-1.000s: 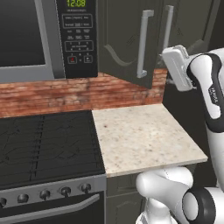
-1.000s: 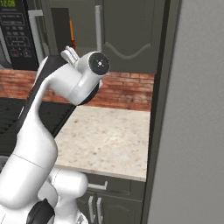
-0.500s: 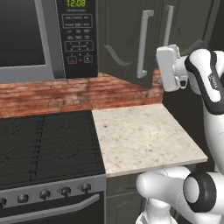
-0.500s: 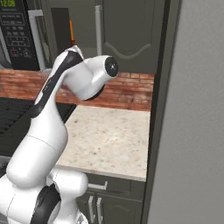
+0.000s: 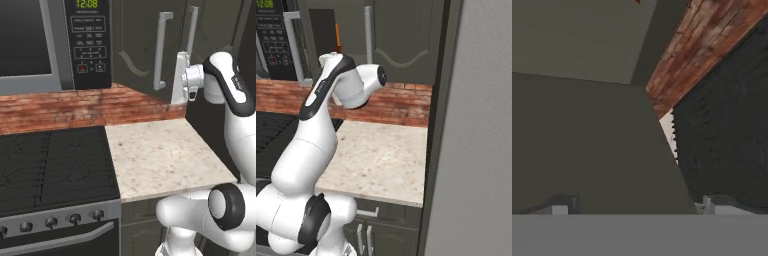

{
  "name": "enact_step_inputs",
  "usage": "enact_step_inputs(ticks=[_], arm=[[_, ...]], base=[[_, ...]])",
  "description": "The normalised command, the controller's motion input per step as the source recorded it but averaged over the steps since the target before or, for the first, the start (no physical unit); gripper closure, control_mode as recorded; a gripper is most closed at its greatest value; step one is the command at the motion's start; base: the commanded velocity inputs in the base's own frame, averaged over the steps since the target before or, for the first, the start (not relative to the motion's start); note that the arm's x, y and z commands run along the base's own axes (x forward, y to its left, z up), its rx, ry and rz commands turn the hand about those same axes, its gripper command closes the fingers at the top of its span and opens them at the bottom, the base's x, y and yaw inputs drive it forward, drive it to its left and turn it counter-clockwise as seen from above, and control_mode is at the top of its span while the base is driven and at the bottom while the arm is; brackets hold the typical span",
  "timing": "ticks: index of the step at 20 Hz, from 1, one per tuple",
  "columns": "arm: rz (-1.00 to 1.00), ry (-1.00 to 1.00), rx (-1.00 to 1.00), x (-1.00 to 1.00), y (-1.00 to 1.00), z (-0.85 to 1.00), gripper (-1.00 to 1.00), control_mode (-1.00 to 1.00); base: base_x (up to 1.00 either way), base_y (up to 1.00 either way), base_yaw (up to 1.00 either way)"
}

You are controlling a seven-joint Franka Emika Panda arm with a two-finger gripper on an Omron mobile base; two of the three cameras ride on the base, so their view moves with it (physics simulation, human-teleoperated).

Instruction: Get the candle and the beer from the cabinet and move them to the dining counter.

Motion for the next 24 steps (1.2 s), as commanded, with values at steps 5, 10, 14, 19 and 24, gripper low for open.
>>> enact_step_inputs(ticks=[5,10,14,19,24], arm=[[0.27,0.0,0.03,-0.15,0.86,0.0,-1.0,-1.0],[0.22,-0.02,0.0,-0.28,0.84,0.0,-1.0,-1.0],[0.06,-0.08,-0.01,-0.37,0.55,0.0,-1.0,-1.0],[0.0,-0.02,-0.06,-0.13,0.09,-0.08,-1.0,-1.0],[0.0,-0.15,-0.07,-0.13,-0.16,0.0,-1.0,-1.0]], base=[[0.0,0.0,0.0],[0.0,0.0,0.0],[0.0,0.0,0.0],[0.0,0.0,0.0],[0.0,0.0,0.0]])
